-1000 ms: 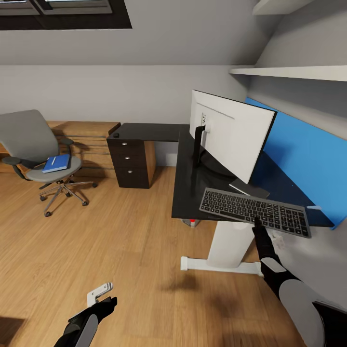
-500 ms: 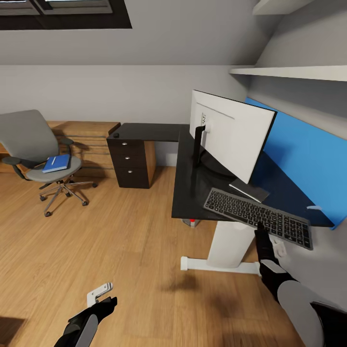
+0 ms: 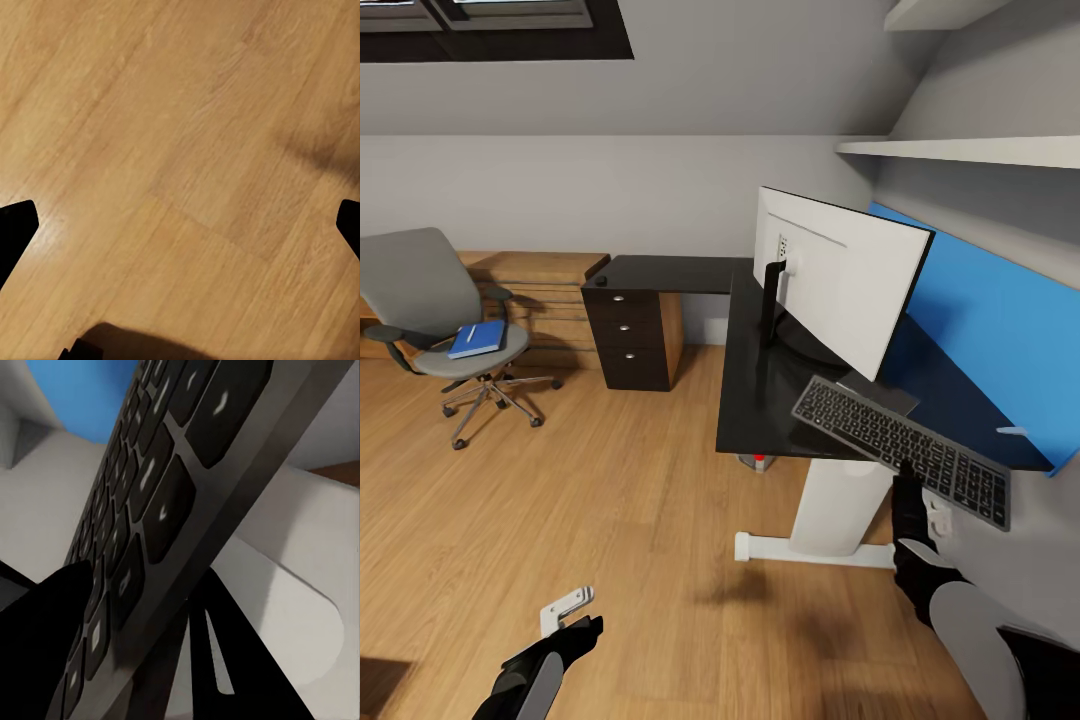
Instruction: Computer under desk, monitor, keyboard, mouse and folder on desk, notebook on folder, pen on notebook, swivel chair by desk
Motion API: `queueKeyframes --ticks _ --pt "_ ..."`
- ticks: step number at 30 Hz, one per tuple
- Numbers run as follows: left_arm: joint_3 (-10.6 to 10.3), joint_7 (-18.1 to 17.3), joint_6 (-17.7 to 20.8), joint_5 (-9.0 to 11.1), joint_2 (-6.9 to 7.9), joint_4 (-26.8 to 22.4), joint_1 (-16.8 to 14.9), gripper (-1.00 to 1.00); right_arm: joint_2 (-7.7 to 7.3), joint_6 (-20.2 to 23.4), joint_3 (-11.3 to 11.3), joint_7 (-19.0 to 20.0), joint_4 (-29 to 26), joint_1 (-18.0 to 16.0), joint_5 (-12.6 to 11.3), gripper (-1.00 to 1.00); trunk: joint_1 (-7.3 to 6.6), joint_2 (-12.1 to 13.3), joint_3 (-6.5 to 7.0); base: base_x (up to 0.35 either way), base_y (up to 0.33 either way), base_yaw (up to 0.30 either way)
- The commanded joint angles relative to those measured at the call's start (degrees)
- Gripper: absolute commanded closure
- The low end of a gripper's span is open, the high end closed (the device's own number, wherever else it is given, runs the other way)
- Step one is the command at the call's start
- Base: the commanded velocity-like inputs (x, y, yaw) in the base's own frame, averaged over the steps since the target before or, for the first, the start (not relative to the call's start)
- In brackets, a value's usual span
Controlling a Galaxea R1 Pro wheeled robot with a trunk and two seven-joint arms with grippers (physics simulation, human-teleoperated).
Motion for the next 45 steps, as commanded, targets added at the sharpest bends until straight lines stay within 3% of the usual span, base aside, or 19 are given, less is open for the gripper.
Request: queueKeyframes --ticks 1,28,34,45 --pt "0.1 0.3 0.2 0.6 -0.04 -0.1 0.0 -1.00 0.02 0.4 -1.7 -4.3 0.2 -0.1 -0.4 1.00 0.00 0.0 -0.06 0.000 0.000 0.000" --pt "-0.2 0.3 0.2 0.6 -0.13 -0.1 0.0 -1.00 0.07 0.0 -1.6 -4.3 0.2 -0.1 -0.4 1.00 0.00 0.0 -0.06 0.000 0.067 0.000" --pt "-0.3 0.3 0.2 0.6 -0.21 0.0 0.0 -1.00 0.08 -6.2 -1.5 -4.3 0.2 -0.1 -0.3 1.00 0.00 0.0 -0.06 0.000 0.000 0.000" --pt "-0.3 0.3 0.2 0.5 -0.20 0.9 0.0 -1.00 0.48 -7.3 -1.5 -4.3 0.1 -0.1 -0.2 1.00 0.00 0.0 -0.06 0.000 0.000 0.000"
